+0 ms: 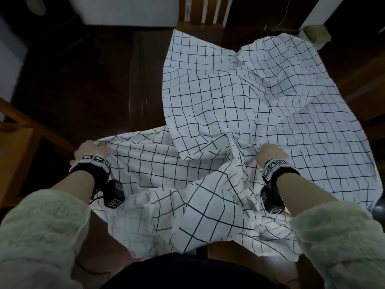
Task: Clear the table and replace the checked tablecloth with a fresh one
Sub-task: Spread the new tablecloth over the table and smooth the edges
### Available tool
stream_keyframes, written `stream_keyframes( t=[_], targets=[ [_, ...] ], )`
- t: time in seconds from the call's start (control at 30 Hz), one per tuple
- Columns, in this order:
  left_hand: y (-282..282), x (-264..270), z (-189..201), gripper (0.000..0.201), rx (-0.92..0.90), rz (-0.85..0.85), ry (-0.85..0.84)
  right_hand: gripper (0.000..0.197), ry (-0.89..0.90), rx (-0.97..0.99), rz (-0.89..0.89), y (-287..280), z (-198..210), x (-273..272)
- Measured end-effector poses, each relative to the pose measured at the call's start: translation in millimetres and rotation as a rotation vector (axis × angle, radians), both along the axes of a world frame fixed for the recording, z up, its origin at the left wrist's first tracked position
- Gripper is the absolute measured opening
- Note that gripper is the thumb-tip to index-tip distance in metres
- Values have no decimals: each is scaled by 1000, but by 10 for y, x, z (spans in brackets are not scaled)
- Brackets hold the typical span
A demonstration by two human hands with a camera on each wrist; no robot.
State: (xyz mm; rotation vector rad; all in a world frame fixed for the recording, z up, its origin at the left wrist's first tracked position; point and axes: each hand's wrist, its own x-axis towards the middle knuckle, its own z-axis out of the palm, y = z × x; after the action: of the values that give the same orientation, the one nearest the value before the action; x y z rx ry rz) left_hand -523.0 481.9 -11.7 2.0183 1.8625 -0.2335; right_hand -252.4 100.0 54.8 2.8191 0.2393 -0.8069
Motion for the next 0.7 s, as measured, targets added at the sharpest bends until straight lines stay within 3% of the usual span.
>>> stream_keyframes(
  t=[0.07, 0.17, 0.33, 0.53, 0.7],
  targets=[
    [-70, 57, 33, 34, 12, -62, 7, 25, 9, 31, -6, 13, -20, -8],
    [-231, 195, 67, 59, 23, -204, -19, 32, -51, 108, 29, 78, -91, 4],
    [-414, 520, 112, 58, 30, -451, -108, 38, -209, 402, 208, 269, -191, 121],
    [-556, 877, 16, 63, -4, -689, -79, 59, -86, 245, 376, 593, -322, 133],
    [-595, 979, -169, 56, -58, -766, -8, 50, -2, 207, 267, 710, -480, 94]
  ],
)
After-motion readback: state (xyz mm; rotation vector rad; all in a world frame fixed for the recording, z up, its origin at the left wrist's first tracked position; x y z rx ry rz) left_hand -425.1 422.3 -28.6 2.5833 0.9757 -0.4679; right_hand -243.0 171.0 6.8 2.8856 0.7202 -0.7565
